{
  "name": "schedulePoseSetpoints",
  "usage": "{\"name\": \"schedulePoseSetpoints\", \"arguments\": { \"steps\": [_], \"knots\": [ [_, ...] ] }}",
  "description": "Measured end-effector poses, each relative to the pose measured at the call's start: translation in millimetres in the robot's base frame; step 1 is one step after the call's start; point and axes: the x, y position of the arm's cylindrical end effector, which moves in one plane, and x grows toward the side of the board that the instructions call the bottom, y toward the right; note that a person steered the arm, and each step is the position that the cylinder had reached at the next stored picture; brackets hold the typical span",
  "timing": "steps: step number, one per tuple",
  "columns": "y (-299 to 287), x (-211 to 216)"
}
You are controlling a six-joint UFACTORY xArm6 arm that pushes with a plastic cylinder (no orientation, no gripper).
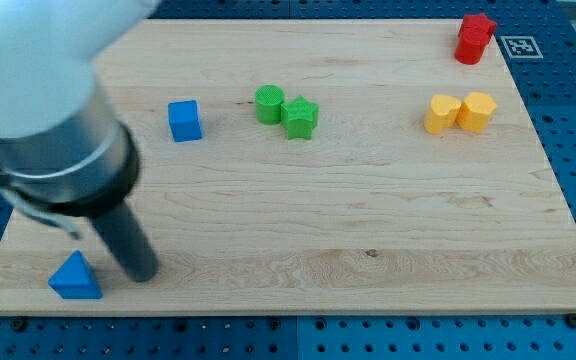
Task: Push the blue cube towards the left of the board
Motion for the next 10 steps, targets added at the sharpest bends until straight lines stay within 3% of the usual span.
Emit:
{"name": "schedulePoseSetpoints", "arguments": {
  "steps": [2, 3, 6, 8, 10],
  "knots": [
    [87.4, -42.2],
    [92.4, -74.9],
    [36.2, -178.8],
    [26.4, -196.7],
    [-40.1, -197.3]
  ]
}}
